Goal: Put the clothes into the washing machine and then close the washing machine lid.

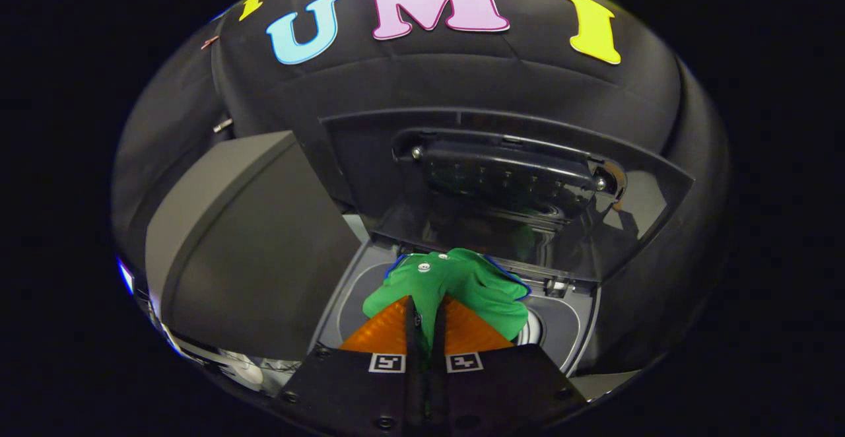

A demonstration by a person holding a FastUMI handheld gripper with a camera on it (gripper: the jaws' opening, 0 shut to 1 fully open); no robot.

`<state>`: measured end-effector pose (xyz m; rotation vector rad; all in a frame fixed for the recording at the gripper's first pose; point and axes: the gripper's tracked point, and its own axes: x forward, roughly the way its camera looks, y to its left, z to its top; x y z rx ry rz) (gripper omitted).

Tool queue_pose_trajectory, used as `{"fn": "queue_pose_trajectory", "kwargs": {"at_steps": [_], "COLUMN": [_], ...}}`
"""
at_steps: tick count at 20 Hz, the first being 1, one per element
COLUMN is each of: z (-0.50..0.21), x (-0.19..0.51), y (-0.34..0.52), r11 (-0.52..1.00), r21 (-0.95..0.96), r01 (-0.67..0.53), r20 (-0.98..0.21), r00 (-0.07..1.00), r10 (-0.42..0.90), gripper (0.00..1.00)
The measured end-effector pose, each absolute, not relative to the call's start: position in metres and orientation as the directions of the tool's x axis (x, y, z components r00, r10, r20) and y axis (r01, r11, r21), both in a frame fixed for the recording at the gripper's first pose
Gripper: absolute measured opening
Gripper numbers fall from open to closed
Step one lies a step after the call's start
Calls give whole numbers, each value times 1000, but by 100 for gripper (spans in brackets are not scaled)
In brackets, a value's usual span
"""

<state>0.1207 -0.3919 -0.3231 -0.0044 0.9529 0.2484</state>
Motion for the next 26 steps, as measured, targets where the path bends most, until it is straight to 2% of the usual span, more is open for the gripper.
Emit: {"fn": "queue_pose_trajectory", "kwargs": {"at_steps": [8,13,20,22,23,25,26], "z": [-383,-394,-406,-409,-405,-406,-404], "x": [102,98,98,96,96,105,106], "y": [-417,-426,-432,-428,-426,-429,-425], "r11": [991,995,995,995,993,993,991], "r21": [59,93,80,94,114,104,118], "r01": [-124,31,55,45,41,61,62], "r20": [-872,-895,-904,-907,-900,-886,-884], "r00": [478,441,425,416,427,460,461], "r10": [111,70,49,67,86,64,77], "gripper": [8,8,10,13,20,27,39]}}
